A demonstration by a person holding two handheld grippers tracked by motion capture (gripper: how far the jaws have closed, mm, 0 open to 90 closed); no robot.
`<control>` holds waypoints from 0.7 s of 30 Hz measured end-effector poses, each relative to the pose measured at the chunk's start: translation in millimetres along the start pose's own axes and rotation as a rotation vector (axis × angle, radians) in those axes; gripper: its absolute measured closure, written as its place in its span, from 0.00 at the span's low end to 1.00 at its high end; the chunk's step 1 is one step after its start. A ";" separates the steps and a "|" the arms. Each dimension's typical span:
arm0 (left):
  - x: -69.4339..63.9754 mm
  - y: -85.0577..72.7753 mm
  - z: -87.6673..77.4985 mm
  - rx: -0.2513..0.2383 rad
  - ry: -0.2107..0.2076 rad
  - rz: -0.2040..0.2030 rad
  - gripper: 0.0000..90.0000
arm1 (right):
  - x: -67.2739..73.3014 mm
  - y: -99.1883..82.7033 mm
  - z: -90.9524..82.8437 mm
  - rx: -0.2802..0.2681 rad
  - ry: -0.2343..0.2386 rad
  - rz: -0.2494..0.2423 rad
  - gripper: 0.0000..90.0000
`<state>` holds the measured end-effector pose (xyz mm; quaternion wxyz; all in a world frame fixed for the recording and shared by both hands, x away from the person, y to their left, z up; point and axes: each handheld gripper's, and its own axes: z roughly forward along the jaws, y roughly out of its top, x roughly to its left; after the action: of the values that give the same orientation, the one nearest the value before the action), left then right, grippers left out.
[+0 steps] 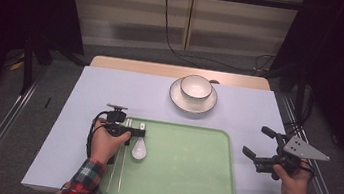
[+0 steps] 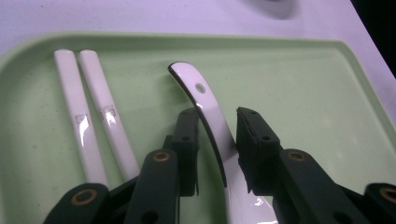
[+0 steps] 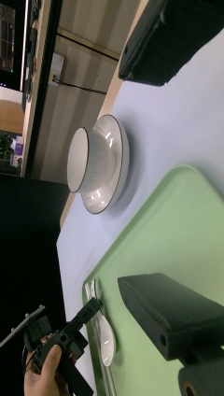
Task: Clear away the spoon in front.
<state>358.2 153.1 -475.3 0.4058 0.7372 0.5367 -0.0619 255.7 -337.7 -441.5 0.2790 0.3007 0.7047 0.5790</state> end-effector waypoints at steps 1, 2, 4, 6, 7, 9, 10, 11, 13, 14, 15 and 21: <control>0.0 0.0 0.0 0.000 0.000 -0.001 0.78 | 0.1 0.0 0.1 0.000 0.000 0.001 0.02; 0.2 -0.1 0.0 0.001 -0.001 -0.002 0.78 | 0.2 0.0 0.6 -0.003 0.000 0.002 0.02; -0.3 0.0 0.3 -0.006 0.002 -0.003 0.78 | 0.2 -0.2 0.8 0.001 -0.001 0.000 0.02; 0.1 0.1 -0.2 -0.002 0.001 0.001 0.77 | 0.1 -0.1 0.9 0.001 0.002 -0.002 0.02; -0.4 0.4 -0.2 -0.010 0.009 -0.001 0.76 | 0.1 0.1 0.9 -0.005 0.001 0.001 0.02; -0.2 0.8 0.3 -0.010 0.005 0.003 0.75 | -0.1 0.2 0.2 -0.003 -0.002 0.003 0.02; -0.2 0.9 0.6 -0.014 0.005 0.002 0.75 | 0.1 0.3 -0.2 -0.004 -0.002 0.005 0.02; 0.3 1.0 0.3 -0.008 0.008 0.012 0.75 | 0.2 0.4 -0.4 -0.004 -0.001 0.005 0.02; -0.1 1.3 0.3 -0.008 0.008 0.012 0.74 | 0.6 0.5 -0.2 -0.003 -0.001 0.005 0.02; -0.2 1.4 0.4 -0.008 0.009 0.011 0.73 | 0.6 0.8 -0.4 -0.004 0.000 0.005 0.02; -0.2 1.4 0.6 -0.010 0.007 0.010 0.73 | 0.5 0.9 -0.5 -0.005 -0.001 0.004 0.02; -1.2 3.6 -1.1 -0.014 0.019 0.014 0.65 | 0.4 0.7 -0.9 -0.003 -0.002 0.003 0.02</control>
<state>360.4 152.6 -472.0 0.4062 0.7386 0.5358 -0.0486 254.8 -337.9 -440.6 0.2796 0.3019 0.7031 0.5800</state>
